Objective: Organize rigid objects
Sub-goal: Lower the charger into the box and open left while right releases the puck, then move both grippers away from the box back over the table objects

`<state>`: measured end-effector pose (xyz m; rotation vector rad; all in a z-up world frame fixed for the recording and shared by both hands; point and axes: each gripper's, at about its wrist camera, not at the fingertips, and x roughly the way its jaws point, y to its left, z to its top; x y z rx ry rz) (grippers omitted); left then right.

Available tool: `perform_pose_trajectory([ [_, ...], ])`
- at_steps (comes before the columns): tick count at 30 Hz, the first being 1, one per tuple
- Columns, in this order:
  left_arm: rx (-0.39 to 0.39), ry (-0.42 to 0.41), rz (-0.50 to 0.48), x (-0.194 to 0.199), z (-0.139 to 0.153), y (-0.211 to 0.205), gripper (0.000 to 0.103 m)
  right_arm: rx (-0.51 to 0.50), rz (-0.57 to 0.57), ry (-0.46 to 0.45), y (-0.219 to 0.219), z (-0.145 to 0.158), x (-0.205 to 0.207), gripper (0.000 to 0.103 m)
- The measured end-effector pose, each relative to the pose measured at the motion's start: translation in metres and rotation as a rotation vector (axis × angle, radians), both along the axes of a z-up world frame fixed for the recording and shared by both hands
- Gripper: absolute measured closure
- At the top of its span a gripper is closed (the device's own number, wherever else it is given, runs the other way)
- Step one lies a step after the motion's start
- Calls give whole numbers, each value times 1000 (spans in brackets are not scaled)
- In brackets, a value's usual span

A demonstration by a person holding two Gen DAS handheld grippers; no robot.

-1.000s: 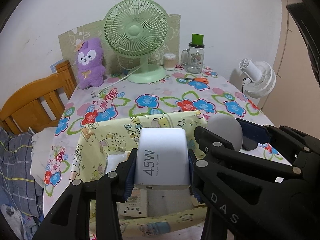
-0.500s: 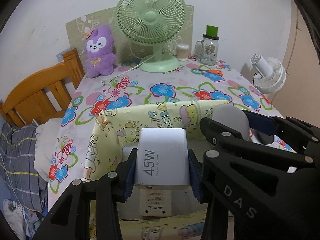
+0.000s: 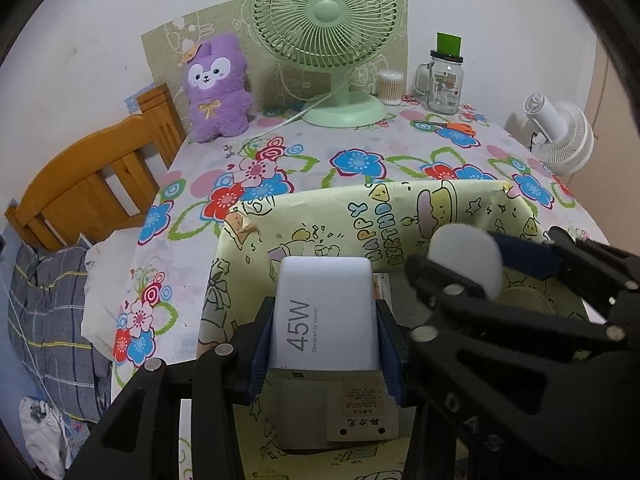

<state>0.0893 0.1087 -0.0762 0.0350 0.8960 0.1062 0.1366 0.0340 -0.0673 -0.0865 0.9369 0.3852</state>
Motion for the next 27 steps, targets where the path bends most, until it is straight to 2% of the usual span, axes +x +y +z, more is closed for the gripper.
perform_pose_trajectory([
  [3,-11,0,1,0,2,0,52,3,12,-1,1,1,1,46],
  [6,-15,-5,-6,0,2,-1,41,8,19,13,2,0,3,45],
  [10,-16,-12,-3,-1,3,-2,37,14,33,9,3,0,3,42],
  [13,-4,-10,-8,-2,4,-4,33,1,30,-2,2,2,0,34],
  [15,-13,-17,-16,-5,5,-6,26,2,36,-11,0,4,-2,25],
  [27,-24,-65,-43,-21,26,-27,20,17,8,-73,-22,27,-20,18],
])
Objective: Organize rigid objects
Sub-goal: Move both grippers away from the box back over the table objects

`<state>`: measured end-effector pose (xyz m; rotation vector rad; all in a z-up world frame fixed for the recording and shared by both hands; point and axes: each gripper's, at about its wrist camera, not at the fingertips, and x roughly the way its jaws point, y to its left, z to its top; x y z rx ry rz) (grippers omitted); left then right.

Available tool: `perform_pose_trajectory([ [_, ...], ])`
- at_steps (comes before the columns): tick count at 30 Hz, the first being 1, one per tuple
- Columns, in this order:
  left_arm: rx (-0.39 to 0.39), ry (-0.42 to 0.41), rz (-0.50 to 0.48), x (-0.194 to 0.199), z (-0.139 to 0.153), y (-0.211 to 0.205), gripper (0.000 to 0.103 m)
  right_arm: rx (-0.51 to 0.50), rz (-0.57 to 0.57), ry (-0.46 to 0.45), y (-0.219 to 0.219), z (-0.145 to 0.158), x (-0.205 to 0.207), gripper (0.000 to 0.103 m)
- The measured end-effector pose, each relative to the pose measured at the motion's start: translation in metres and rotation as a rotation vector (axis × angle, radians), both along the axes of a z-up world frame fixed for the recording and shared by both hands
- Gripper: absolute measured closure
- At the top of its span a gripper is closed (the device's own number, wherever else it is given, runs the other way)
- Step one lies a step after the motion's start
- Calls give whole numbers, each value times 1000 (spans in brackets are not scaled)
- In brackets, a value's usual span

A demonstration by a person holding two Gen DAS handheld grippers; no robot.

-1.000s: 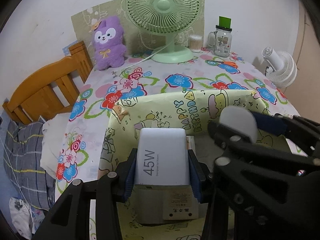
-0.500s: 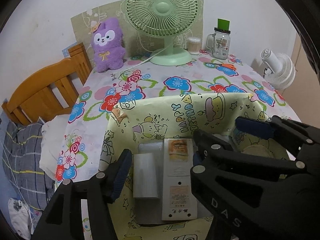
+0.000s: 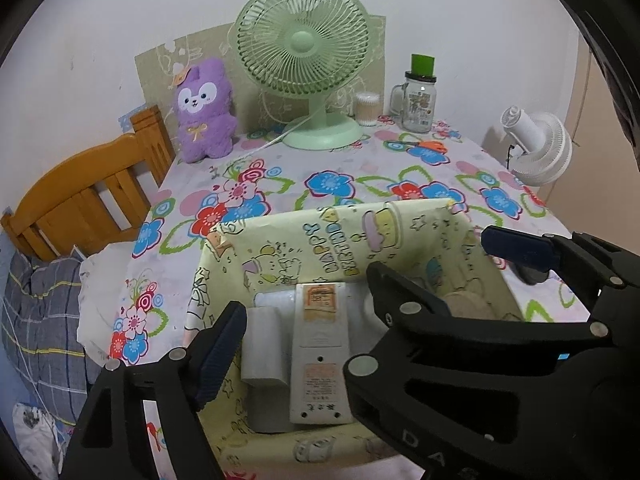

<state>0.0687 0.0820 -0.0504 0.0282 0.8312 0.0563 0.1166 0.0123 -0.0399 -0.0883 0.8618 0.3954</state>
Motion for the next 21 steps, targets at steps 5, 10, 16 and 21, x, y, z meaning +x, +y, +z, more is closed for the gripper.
perform_pose_trajectory([
  [5,9,-21,-9,-8,8,-12,17,-1,-20,-30,-14,9,-11,16],
  [10,9,-39,-16,-14,14,-23,16,3,-33,-54,-27,18,-19,15],
  [16,-2,-50,-23,-22,20,-36,15,10,-40,-72,-42,24,-28,15],
  [21,-12,-62,-30,-28,25,-48,14,16,-49,-89,-55,30,-36,15],
])
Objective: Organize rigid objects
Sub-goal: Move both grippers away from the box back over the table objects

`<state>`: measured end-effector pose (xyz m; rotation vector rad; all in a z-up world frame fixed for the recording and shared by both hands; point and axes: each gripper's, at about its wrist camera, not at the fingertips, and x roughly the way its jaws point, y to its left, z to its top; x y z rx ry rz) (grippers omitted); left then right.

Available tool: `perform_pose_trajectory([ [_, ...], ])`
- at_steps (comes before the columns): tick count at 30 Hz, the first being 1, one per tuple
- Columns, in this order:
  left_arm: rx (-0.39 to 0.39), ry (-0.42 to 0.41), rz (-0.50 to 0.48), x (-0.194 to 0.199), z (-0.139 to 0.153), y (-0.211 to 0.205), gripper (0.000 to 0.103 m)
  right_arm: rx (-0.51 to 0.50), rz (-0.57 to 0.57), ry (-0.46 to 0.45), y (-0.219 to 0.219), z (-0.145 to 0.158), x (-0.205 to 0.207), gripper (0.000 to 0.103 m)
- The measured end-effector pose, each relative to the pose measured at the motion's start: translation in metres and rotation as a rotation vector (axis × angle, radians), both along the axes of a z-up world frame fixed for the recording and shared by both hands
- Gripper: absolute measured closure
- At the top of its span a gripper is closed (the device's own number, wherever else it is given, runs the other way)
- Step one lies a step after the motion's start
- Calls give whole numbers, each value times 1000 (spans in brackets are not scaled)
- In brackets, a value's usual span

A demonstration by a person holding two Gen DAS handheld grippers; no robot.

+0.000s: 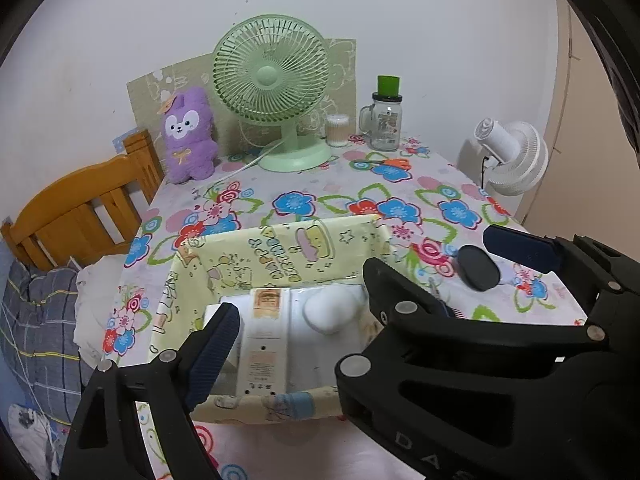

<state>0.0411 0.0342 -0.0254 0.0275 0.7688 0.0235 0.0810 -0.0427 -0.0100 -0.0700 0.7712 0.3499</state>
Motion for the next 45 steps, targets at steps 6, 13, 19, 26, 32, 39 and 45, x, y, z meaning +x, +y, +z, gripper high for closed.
perform_pose_trajectory([
  [6,-6,-12,-9,-5,4,-16,14,-2,-15,-19,-17,6,-7,15],
  [13,-11,-24,-30,-11,8,-37,13,0,-42,-37,-39,9,-16,15],
  [19,-26,-34,-64,-16,10,-55,13,-10,-77,-50,-58,13,-23,15],
  [26,-47,-43,-114,-18,10,-76,13,-21,-128,-64,-82,15,-29,15],
  [32,-55,-45,-138,-21,9,-89,13,-22,-158,-65,-97,13,-33,15],
  [39,-66,-46,-149,-21,7,-103,13,-15,-179,-70,-114,10,-37,15],
  [45,-79,-50,-136,-22,-4,-112,13,-26,-183,-75,-124,0,-37,15],
])
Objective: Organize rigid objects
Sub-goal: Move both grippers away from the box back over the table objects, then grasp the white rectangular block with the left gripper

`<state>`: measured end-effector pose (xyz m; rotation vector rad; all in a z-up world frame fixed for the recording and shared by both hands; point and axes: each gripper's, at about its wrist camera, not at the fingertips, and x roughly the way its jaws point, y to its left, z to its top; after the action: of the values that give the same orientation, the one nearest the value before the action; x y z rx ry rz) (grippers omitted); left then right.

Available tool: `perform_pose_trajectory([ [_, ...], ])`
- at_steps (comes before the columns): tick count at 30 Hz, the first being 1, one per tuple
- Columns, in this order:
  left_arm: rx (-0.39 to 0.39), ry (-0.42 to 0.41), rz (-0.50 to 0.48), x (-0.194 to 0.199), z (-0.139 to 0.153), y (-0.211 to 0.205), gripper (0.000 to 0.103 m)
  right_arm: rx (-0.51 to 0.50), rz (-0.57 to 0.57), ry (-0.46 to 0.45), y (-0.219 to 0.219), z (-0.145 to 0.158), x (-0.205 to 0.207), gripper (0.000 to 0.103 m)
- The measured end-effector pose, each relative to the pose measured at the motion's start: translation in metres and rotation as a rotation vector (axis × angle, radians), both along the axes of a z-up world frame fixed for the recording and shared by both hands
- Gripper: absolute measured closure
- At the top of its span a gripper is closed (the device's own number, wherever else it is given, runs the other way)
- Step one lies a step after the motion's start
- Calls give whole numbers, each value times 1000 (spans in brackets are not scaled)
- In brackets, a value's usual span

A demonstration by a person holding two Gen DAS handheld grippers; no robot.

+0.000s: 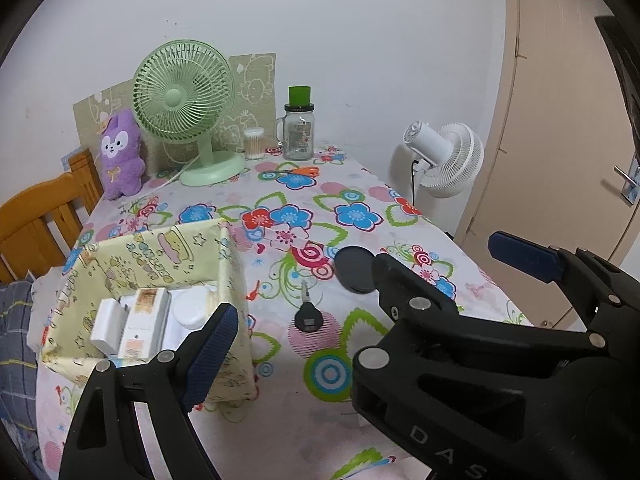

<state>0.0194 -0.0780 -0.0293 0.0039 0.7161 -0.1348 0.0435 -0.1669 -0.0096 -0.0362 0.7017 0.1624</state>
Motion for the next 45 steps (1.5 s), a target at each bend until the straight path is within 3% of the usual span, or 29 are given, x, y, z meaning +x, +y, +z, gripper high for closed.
perform_pose_trajectory([
  [9,-44,-10,25,-3,-31,-16,13,9,-19,10,-20,-30,0,15],
  [20,-25,26,10,2,-63,-38,13,15,-72,63,-49,-72,6,15],
  [41,-10,33,50,-12,-99,-56,13,19,-99,97,-70,-109,-7,15],
  [43,-9,30,50,-14,-101,-56,16,28,-97,100,-71,-112,-8,15],
  [45,-3,29,63,-15,-104,-55,28,31,-101,106,-71,-115,-8,15],
])
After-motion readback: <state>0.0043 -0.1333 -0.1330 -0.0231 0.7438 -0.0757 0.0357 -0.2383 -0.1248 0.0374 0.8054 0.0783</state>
